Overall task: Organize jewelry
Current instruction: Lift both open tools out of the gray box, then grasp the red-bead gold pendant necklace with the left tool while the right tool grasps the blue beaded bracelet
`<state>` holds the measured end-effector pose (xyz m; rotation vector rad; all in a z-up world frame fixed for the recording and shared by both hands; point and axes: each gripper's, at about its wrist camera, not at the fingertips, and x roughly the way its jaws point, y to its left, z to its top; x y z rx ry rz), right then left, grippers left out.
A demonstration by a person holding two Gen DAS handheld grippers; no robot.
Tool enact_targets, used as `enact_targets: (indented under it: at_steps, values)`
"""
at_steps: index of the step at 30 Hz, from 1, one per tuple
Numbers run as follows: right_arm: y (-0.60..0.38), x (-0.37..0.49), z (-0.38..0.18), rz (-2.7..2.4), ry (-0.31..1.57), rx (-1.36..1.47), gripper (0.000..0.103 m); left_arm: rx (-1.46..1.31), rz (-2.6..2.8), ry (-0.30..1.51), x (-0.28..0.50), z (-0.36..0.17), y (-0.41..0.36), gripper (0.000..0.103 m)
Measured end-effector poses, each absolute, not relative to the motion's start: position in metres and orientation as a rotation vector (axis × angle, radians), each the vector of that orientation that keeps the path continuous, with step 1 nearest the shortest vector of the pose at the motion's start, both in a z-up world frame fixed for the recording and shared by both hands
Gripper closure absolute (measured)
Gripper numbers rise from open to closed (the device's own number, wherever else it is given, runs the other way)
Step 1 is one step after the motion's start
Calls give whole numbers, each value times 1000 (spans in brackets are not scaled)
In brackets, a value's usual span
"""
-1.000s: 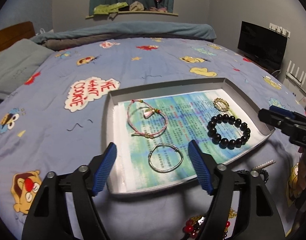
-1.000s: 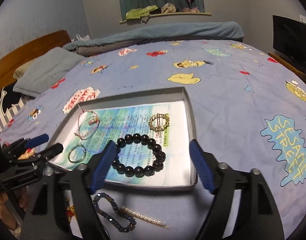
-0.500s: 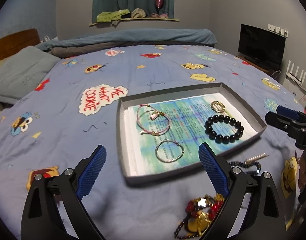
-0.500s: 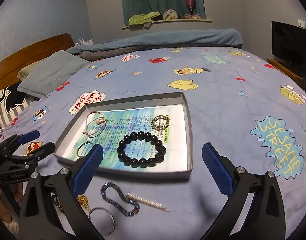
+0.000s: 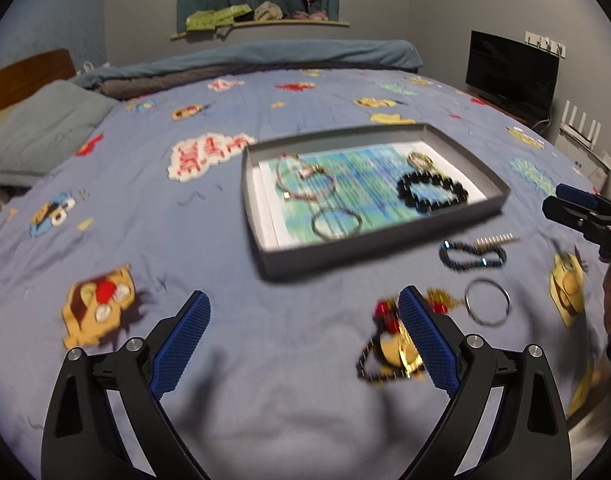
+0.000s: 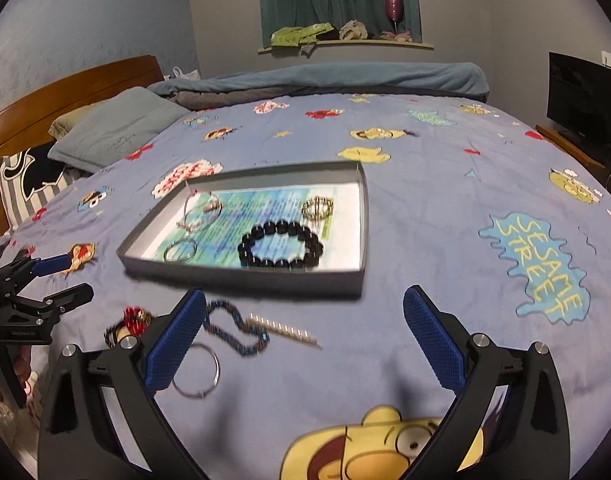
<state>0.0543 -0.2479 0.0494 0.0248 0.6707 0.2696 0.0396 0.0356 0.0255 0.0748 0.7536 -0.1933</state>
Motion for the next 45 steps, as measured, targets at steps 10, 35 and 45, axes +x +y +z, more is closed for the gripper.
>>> enact_targets:
  at_steps: [10, 35, 45]
  values:
    - [-240, 38, 26, 303, 713, -17, 5, 70, -251, 788, 35, 6, 22, 11]
    - [-231, 52, 8, 301, 750, -83, 30, 91, -348, 837, 51, -11, -10, 90]
    - [-210, 48, 6, 386, 762, -118, 55, 101, -344, 774, 44, 1, -9, 92]
